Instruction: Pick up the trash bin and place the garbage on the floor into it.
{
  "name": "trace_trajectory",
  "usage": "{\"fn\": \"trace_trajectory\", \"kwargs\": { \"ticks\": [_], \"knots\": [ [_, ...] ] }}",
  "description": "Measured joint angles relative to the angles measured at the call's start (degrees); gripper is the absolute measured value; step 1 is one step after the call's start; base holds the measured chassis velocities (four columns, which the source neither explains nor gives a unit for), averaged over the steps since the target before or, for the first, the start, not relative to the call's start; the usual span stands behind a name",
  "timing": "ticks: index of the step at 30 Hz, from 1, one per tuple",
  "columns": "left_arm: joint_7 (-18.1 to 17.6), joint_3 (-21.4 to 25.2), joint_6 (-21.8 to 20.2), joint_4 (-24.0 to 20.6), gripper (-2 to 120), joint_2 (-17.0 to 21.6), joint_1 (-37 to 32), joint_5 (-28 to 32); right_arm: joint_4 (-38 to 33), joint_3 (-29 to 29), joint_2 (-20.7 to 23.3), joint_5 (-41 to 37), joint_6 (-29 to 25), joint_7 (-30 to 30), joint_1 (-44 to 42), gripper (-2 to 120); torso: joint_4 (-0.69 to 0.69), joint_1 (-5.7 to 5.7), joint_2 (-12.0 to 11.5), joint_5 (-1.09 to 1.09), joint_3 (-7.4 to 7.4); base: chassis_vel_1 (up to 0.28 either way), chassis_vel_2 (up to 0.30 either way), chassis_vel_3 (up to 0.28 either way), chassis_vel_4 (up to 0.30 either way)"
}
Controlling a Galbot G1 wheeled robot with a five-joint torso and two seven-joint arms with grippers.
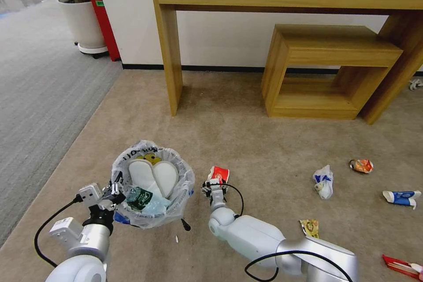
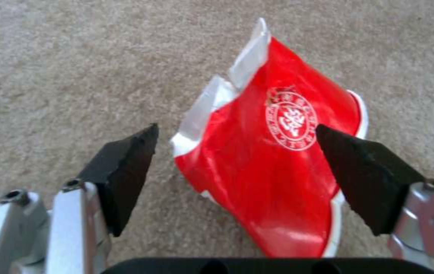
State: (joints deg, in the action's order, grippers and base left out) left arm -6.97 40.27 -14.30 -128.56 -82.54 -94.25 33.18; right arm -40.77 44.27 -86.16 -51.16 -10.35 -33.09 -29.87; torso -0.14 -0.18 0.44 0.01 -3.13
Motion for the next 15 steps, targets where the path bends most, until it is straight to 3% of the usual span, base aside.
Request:
{"fn": "trace_trajectory", "kwargs": {
  "ticks": [15],
  "knots": [
    [0.25, -0.92, 0.57, -0.05, 3, -0.68, -0.14, -0.44, -0.06, -0.29, 0.93, 1.8, -1.2, 1.29, -0.37, 24, 0.0, 0.0, 0.0, -0.01, 0.0, 0.0, 0.0, 0.0, 0.0]
  ]
}}
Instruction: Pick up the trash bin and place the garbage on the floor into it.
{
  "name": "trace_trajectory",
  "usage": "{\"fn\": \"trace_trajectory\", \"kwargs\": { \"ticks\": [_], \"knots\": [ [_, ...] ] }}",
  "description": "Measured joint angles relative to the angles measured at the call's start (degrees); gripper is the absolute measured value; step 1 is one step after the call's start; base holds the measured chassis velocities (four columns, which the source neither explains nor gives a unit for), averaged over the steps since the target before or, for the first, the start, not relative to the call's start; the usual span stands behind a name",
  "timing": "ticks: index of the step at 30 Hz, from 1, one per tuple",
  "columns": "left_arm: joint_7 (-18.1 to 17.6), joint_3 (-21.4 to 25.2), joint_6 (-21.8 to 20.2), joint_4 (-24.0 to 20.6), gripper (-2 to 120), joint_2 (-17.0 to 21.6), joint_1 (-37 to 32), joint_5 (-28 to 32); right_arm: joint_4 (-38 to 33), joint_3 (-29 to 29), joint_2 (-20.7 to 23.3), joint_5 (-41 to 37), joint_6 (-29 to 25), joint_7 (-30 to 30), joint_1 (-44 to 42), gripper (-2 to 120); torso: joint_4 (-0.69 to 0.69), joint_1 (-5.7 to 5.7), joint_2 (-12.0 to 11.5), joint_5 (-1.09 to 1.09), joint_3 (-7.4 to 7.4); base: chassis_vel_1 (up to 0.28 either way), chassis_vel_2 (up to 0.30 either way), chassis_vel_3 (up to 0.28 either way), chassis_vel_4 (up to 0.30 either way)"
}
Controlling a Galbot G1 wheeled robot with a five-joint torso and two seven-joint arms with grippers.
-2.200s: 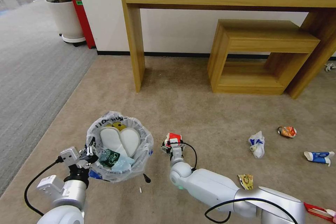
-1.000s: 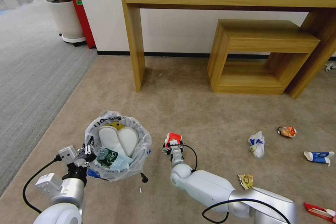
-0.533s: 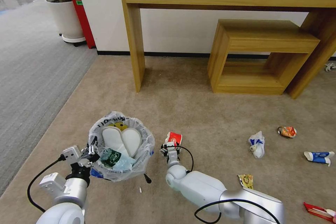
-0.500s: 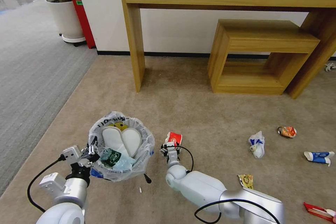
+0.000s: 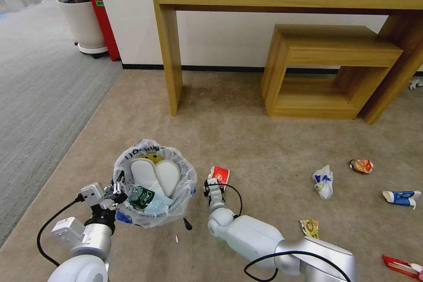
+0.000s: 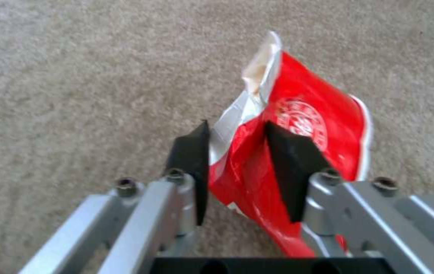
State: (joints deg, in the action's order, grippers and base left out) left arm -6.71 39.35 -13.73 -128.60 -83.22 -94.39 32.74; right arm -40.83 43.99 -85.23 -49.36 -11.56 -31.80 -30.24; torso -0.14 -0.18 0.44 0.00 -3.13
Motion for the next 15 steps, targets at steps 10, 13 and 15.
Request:
{"fn": "trace_trajectory", "kwargs": {
  "ticks": [10, 13, 15],
  "knots": [
    [0.11, -0.87, 0.0, -0.35, 3, -0.85, -0.03, -0.66, -0.66, -0.48, 1.78, 0.5, -0.58, 0.97, -0.51, 0, 0.0, 0.0, 0.0, -0.01, 0.0, 0.0, 0.0, 0.0, 0.0],
    [0.15, -0.88, -0.02, -0.16, 3, -0.88, 0.14, -0.77, -1.14, -0.48, 2.33, 0.5, -0.88, 1.62, -0.57, 0, 0.0, 0.0, 0.0, -0.01, 0.0, 0.0, 0.0, 0.0, 0.0],
    [0.15, -0.86, -0.04, -0.01, 3, -0.88, 0.26, -0.77, -1.45, -0.47, 2.62, 0.47, -1.16, 2.07, -0.6, 0, 0.0, 0.0, 0.0, 0.0, 0.0, 0.0, 0.0, 0.0, 0.0]
  ]
}}
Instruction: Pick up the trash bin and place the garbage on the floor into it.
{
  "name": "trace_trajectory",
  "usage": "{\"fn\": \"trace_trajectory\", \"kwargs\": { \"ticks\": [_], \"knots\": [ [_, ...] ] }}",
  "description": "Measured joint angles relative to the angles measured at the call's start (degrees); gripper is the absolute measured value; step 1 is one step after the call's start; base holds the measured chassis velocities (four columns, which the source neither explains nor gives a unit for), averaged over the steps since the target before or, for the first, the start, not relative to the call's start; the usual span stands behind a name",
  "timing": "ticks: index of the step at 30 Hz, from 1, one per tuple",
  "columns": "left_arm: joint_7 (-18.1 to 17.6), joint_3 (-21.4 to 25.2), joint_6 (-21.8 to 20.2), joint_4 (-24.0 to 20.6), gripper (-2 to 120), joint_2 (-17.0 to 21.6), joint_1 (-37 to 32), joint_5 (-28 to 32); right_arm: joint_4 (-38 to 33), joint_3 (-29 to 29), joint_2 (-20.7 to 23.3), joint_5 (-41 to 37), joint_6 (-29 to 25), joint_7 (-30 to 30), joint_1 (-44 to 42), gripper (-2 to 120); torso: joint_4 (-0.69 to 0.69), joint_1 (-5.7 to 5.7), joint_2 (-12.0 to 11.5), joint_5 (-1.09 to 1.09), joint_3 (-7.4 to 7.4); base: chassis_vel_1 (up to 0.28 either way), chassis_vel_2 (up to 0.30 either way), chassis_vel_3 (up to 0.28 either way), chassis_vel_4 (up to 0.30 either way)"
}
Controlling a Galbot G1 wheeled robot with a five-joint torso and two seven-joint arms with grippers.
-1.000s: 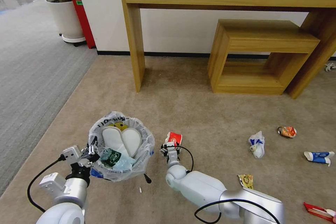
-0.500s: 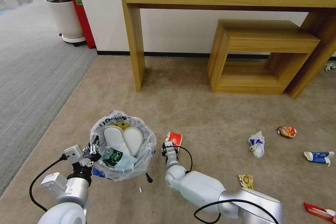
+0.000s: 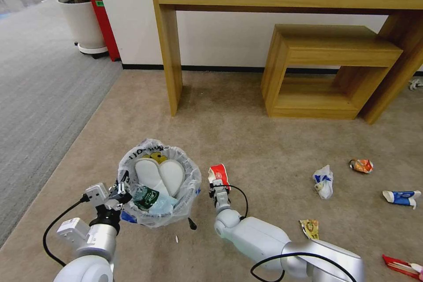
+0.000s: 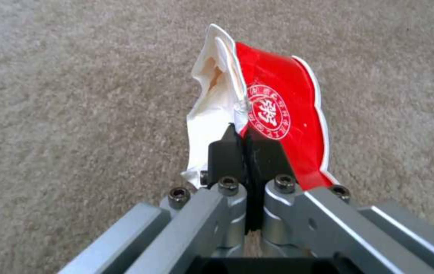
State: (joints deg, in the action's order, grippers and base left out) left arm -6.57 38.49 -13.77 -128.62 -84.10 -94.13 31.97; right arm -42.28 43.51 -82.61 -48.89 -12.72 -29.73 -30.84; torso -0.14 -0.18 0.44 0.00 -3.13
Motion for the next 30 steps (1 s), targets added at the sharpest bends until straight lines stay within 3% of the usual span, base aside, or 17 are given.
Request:
{"fn": "trace_trajectory", "kwargs": {
  "ticks": [8, 15, 16, 19, 30],
  "knots": [
    [-0.04, 0.38, -0.08, 1.76, 3, 0.51, 0.6, 0.18, -8.52, -0.46, 4.8, -1.01, -3.39, 4.23, -0.34, 0, 0.0, 0.0, 0.0, 0.01, 0.0, 0.0, 0.0, 0.0, 0.0],
    [-0.35, 0.5, -0.36, 4.08, 3, 1.27, 1.77, 0.54, -27.03, -4.34, 13.83, 1.75, -5.65, 6.13, -0.94, 0, 0.01, 0.0, 0.0, -0.02, 0.0, 0.0, 0.0, 0.0, 0.0],
    [-0.35, 0.5, -0.36, 4.08, 3, 1.27, 1.77, 0.54, -27.03, -4.34, 13.83, 1.75, -5.65, 6.13, -0.94, 0, 0.01, 0.0, 0.0, -0.02, 0.0, 0.0, 0.0, 0.0, 0.0],
    [-0.55, 0.5, -0.51, 5.1, 3, 1.63, 2.41, 0.73, -37.83, -5.3, 21.04, 1.89, -7.65, 9.44, 0.73, 0, -0.02, 0.0, 0.0, 0.02, 0.0, 0.0, 0.0, 0.0, 0.0],
    [-1.49, 0.84, -0.82, 6.54, 3, 2.13, 3.82, 1.76, -53.69, -2.83, 27.75, -1.76, -12.71, 20.28, 3.95, 0, 0.01, 0.0, 0.0, 0.0, 0.0, 0.0, 0.0, 0.0, 0.0]
  ]
}}
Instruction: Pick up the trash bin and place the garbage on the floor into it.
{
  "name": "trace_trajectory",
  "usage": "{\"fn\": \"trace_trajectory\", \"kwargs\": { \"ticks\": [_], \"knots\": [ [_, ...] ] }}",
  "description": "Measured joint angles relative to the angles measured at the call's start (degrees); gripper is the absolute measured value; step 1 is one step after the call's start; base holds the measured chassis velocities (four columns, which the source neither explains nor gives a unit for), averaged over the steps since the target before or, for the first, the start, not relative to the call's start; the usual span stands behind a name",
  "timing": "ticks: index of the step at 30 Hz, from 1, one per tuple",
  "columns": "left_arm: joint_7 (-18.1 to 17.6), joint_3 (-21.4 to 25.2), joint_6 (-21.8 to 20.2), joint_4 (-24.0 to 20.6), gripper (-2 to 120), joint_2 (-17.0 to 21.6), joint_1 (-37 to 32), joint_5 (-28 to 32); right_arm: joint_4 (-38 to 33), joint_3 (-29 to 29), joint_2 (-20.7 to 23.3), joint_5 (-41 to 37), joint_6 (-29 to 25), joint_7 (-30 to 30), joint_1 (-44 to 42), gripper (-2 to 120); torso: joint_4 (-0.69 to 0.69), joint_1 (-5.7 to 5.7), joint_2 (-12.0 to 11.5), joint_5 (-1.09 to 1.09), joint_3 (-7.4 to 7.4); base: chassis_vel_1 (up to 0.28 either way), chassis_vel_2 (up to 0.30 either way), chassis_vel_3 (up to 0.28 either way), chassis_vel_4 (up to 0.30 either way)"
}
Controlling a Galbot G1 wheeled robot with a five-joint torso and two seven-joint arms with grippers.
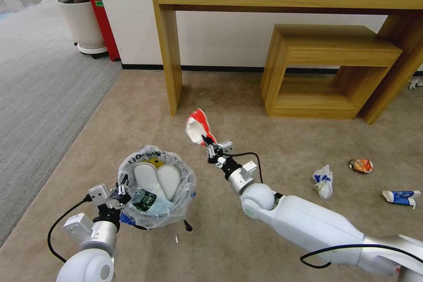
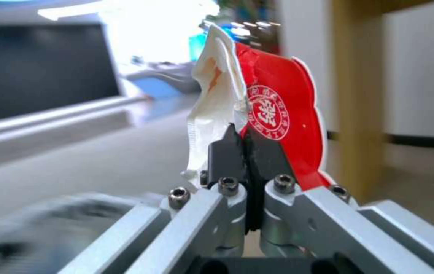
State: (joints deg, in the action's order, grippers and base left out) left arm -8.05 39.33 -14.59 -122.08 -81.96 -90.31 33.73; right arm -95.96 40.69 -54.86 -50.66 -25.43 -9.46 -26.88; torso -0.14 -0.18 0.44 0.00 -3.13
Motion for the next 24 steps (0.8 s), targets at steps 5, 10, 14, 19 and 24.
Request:
{"fn": "trace_trajectory", "kwargs": {
  "ticks": [5, 10, 14, 19, 24],
  "knots": [
    [-0.6, 0.12, -0.31, 0.0, 3, 0.12, 0.6, 0.72, -5.06, 5.45, 1.94, -1.81, -2.57, 5.75, 1.2, 0, 0.0, 0.0, 0.0, 0.01, 0.0, 0.0, 0.0, 0.0, 0.0],
    [-0.78, 0.02, -0.46, -1.05, 3, -0.29, 0.6, 0.76, -6.22, 9.83, 2.48, -1.45, -2.82, 6.53, 1.66, 0, 0.0, 0.0, 0.0, 0.0, 0.0, 0.0, 0.0, 0.0, 0.0],
    [-0.85, -0.02, -0.55, -1.96, 3, -0.52, 0.46, 0.76, -5.66, 11.92, 2.32, -1.09, -2.92, 6.57, 1.66, 0, -0.01, 0.0, 0.0, 0.01, 0.0, 0.0, 0.0, 0.0, 0.0],
    [-0.93, -0.09, -0.69, -3.61, 3, -0.96, -0.13, 0.71, -3.47, 15.35, 1.31, -0.36, -3.08, 6.3, 1.65, 0, 0.0, 0.0, 0.0, 0.0, 0.0, 0.0, 0.0, 0.0, 0.0],
    [-0.87, -0.05, -0.7, -4.62, 3, -1.13, -0.89, 0.51, -2.05, 17.3, 0.13, 1.8, -3.31, 4.24, 1.7, 0, 0.0, 0.0, 0.0, 0.01, 0.0, 0.0, 0.0, 0.0, 0.0]
  ]
}}
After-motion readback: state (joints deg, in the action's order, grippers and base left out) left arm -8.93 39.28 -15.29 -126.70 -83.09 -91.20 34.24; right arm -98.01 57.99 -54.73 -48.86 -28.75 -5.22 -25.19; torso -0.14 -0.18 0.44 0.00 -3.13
